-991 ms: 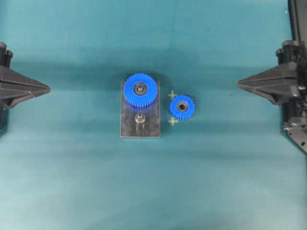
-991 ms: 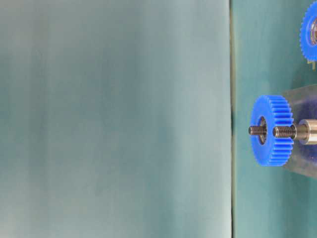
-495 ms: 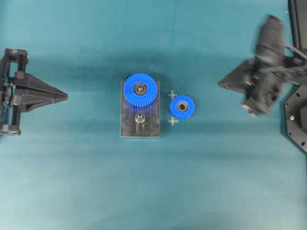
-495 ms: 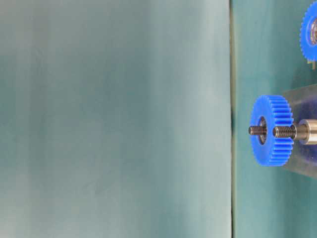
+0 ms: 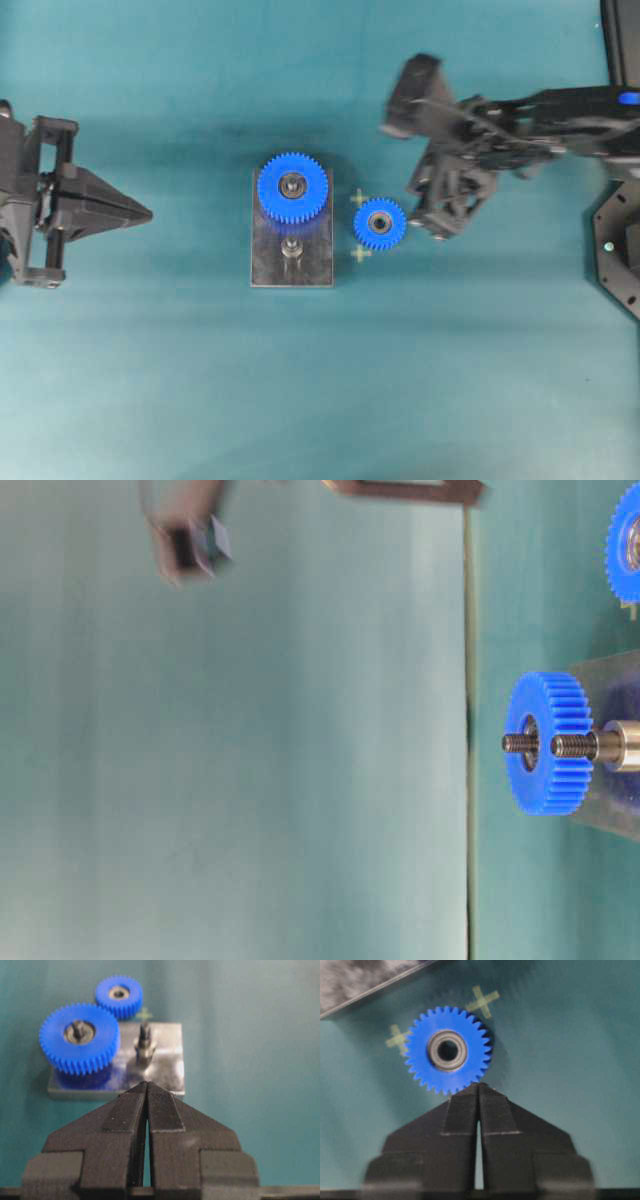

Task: Fit the small gear onto the shaft.
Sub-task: 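Move the right gripper over the small blue gear beside the plate, then lower the right gripper and grasp the small blue gear by its hub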

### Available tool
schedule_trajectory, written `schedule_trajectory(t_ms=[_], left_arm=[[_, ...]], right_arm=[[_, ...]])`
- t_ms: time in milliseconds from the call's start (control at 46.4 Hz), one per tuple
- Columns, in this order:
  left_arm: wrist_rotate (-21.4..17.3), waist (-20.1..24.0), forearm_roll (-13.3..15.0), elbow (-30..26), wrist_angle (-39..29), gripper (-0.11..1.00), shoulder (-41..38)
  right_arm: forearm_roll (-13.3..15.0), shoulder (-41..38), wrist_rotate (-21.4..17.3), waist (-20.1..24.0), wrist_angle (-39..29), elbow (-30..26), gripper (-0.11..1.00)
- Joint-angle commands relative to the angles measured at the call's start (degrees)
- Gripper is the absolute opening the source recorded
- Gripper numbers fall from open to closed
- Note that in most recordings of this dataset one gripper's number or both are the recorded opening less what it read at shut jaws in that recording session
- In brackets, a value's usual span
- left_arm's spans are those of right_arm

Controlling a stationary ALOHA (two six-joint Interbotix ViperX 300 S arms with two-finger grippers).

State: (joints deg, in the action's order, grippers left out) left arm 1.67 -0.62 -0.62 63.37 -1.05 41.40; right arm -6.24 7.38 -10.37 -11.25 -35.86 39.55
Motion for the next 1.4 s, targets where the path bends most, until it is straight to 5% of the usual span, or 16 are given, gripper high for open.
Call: schedule_trajectory(t_ms=[0,237,302,1379], left_arm=[[0.09,0.09,-0.18,-1.58,0.18,0.0,-0.53],[0.09,0.09,-0.18,-1.58,0.35,0.0,-1.41],[0.09,0.09,-0.18,-1.49,0.35,0.0,-1.41],[0.09,0.09,-0.18,-0.97,0.7,0.0,-1.41]], right_arm=[[-0.18,-3.25,-0.62,-0.18,-1.93,-3.16,0.16],[0.0,-10.9,-0.7,-0.44,-4.83,-8.0,0.78],[0.09,-11.87,-0.62,-0.44,-4.83,-8.79,0.88],[0.35,-13.54,-0.88,-1.14,-4.48,-9.23,0.87]])
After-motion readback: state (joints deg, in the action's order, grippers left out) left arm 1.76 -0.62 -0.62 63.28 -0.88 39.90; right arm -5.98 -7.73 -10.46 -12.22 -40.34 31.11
